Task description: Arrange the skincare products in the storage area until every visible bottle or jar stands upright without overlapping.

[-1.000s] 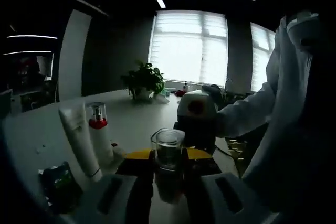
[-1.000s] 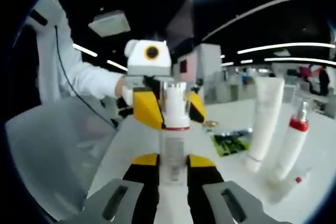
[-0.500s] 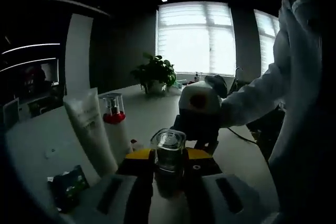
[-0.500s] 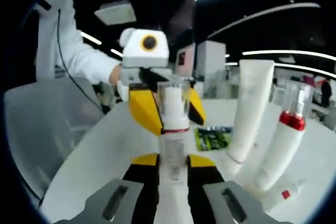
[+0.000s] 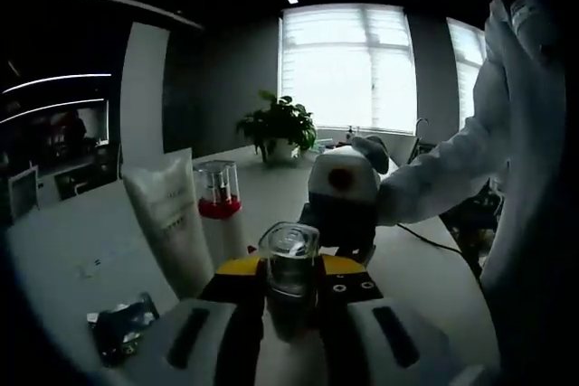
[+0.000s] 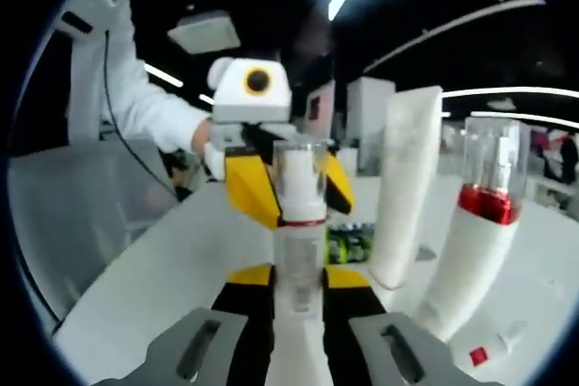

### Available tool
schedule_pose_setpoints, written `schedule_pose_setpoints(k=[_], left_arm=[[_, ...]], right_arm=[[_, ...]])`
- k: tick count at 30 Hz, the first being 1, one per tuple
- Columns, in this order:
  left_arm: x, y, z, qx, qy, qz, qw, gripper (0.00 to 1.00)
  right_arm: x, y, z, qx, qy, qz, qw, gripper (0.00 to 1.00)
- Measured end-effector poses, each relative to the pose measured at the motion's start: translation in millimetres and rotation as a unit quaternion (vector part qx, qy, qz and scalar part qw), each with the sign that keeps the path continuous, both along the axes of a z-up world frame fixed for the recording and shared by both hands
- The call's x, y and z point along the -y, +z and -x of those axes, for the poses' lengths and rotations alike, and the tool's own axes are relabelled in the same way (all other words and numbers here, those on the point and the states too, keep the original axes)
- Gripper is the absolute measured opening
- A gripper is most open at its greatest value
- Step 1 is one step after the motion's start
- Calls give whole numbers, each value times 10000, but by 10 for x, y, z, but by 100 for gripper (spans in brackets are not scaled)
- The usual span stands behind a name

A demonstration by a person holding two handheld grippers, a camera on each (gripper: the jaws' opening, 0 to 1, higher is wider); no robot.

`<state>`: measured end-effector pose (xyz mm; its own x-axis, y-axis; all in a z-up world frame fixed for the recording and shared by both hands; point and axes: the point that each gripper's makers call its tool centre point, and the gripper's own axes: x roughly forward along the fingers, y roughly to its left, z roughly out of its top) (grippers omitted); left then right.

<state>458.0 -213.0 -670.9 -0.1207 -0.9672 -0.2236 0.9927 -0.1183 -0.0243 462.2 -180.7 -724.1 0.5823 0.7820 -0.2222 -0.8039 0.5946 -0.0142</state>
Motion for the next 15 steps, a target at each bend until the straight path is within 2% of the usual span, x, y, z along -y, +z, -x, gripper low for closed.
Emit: schedule_pose_setpoints(k=[4,6,9,15], left_arm=[[-11,-16,-32,-6,18,-30,10000,18],[-21,-31,-50,85,20,-88,9999,18],[-31,-31,-49,25,22,-93,10000,18],[-48,102,-26,-32,119,108,9999,17]], right_arm=[[9,-5,2,94,45,52,9999,12],[12,-23,4,128,47,94,9999,12],[7,-26,9,153,56,43,9999,12],[30,-103,24,124,36,17,9999,12]])
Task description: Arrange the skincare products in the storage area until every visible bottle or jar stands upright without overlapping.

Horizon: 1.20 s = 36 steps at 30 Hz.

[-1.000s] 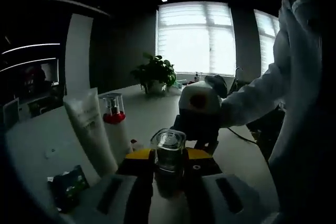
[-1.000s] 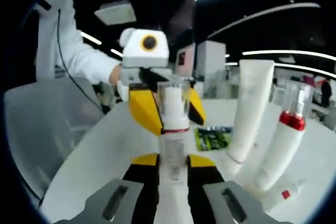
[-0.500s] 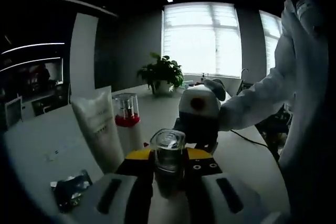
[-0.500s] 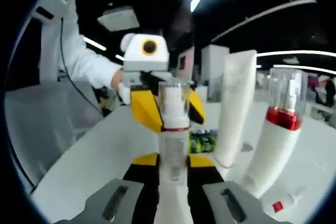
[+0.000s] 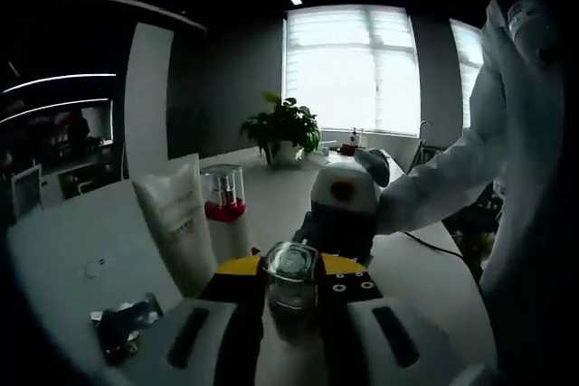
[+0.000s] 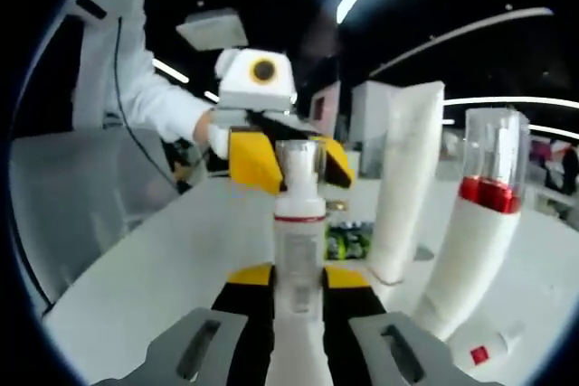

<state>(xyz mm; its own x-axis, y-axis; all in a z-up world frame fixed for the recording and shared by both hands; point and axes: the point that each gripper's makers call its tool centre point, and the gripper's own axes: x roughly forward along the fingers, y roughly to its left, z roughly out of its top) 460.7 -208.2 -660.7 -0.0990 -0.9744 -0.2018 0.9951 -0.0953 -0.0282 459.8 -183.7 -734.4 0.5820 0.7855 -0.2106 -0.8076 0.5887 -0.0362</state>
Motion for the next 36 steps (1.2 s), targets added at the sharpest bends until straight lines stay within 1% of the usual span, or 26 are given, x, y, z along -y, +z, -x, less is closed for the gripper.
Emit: schedule_pose_setpoints(k=[3,6,7,8,10,11,12,13,15,17,19,21,22,23,24,25,29,33,36], left_arm=[[-21,-1,-4,41,4,50,10000,17],[-60,-15,-1,-12,88,84,9999,17],[-88,-21,-30,-80,165,132,9997,16],[-114,-13,-56,-321,305,208,9988,16],[-161,-19,-75,-574,402,299,9971,15],[-183,-49,-83,-560,399,259,9973,14],[-213,-67,-74,-598,405,253,9971,13],[-225,-98,-82,-590,433,205,9971,13],[-262,-215,-85,-592,473,5,9971,13],[-290,-325,-105,-727,606,-197,9953,12],[-286,-434,-143,-682,715,-359,9945,11],[-279,-547,-209,-558,895,-569,9928,8],[-270,-585,-252,-592,998,-582,9915,6],[-262,-598,-265,-685,1026,-568,9907,3],[-253,-617,-253,-898,1094,-580,9882,0],[-235,-615,-228,-1007,1043,-555,9879,0],[-212,-641,-256,-889,1045,-529,9891,0],[-225,-687,-326,-993,1089,-529,9877,0],[-230,-711,-321,-1029,1102,-550,9870,0]], right_arm=[[10,-22,12,18,1,52,10000,12],[33,-52,3,40,-42,39,10000,12],[50,-76,-7,19,-83,37,10000,12],[59,-91,-7,16,-98,28,9999,12],[76,-129,-6,-27,-150,-42,9999,12],[82,-153,4,-35,-154,-41,9999,12],[90,-138,-12,-58,-233,-194,9995,12],[96,-145,-13,-32,-229,-179,9996,12],[96,-147,-24,-17,-235,-207,9995,12],[108,-154,-60,-2,-253,-219,9994,12],[119,-157,-89,14,-256,-209,9995,12],[119,-160,-117,38,-264,-186,9995,12],[114,-163,-129,40,-258,-185,9995,12],[113,-161,-145,54,-260,-183,9995,12],[113,-161,-160,65,-253,-185,9995,12],[123,-165,-182,71,-249,-188,9995,12],[121,-171,-214,24,-143,-211,9997,13],[145,-175,-260,22,-88,-181,9998,13],[125,-170,-249,58,-37,-136,9999,13]])
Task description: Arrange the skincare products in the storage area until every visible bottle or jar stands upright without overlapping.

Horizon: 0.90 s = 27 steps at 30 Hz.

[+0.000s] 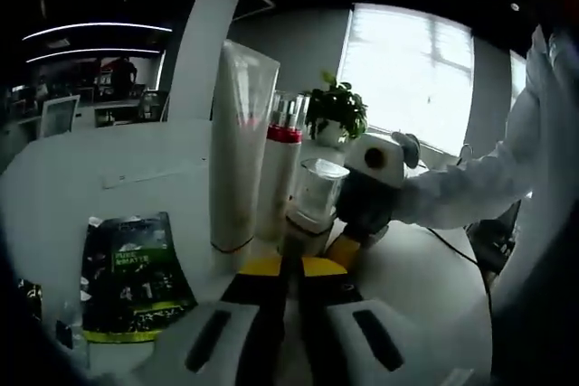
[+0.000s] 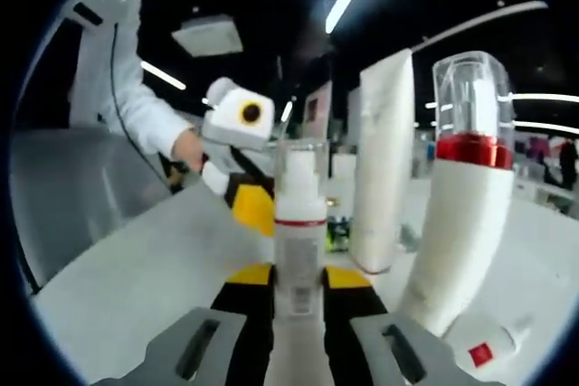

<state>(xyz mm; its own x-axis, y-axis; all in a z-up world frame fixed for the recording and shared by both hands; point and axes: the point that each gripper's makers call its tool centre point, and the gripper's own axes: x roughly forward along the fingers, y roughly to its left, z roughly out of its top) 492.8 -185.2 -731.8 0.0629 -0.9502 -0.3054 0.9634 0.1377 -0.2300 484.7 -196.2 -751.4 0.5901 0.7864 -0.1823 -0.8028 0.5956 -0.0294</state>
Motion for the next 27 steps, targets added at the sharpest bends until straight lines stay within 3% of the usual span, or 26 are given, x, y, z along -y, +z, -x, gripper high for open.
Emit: schedule_pose_setpoints(k=[13,20,23,25,27], left_arm=[[6,-52,10,-95,-8,-16,10000,0],[27,-49,62,-98,19,-47,9999,0],[42,-62,81,-97,9,-67,9999,0],[41,-73,78,-117,1,-76,9999,0],[52,-85,102,-101,-10,-94,9999,0]], right_arm=[[23,21,70,-119,-62,55,9999,25],[148,-15,103,-14,-730,337,9968,17],[141,-27,188,23,-821,382,9959,18],[215,-115,203,-16,-1131,762,9907,17],[81,-133,292,32,-987,724,9925,10]])
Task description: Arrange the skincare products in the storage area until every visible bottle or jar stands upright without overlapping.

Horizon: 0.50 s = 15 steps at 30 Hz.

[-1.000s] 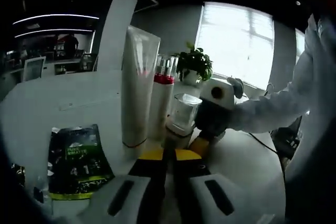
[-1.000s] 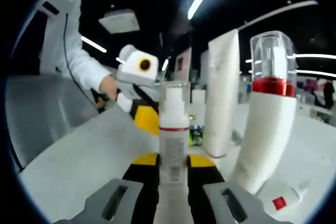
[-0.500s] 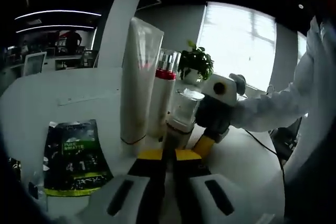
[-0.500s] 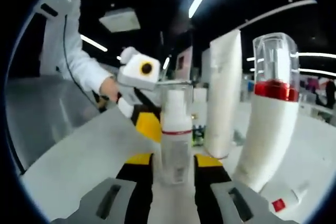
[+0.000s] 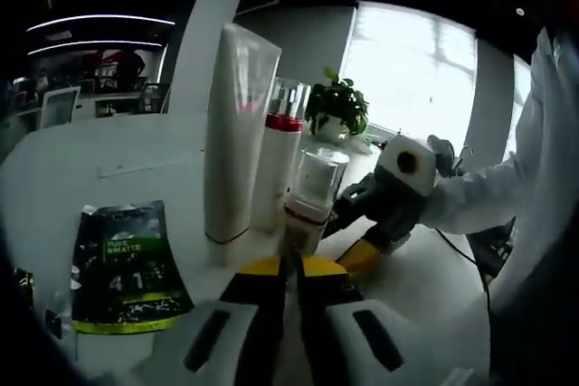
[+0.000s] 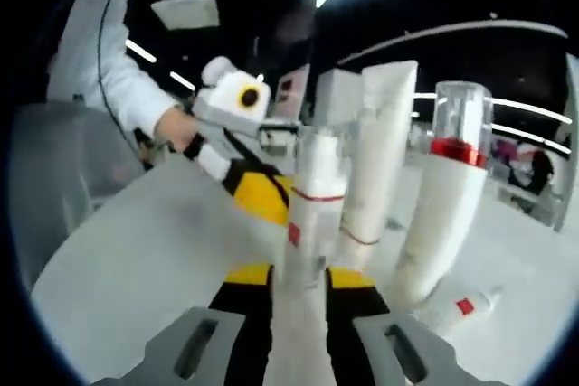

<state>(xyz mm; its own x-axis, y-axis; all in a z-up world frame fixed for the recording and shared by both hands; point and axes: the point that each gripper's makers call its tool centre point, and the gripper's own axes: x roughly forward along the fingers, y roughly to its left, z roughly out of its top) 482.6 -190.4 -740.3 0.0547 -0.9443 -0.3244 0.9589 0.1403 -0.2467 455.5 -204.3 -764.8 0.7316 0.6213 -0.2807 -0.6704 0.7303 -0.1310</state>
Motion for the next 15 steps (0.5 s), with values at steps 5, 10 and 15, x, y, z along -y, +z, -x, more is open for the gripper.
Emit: schedule_pose_setpoints(k=[5,10,15], left_arm=[[8,-40,13,-19,-13,-58,10000,0],[15,-90,26,-43,-41,-121,9999,0],[-4,-124,31,-5,-84,-201,9998,0]], right_arm=[[-33,-70,2,-73,-368,145,9992,3],[24,-63,-82,-23,-771,258,9967,2],[27,-61,-90,-30,-837,201,9963,5]])
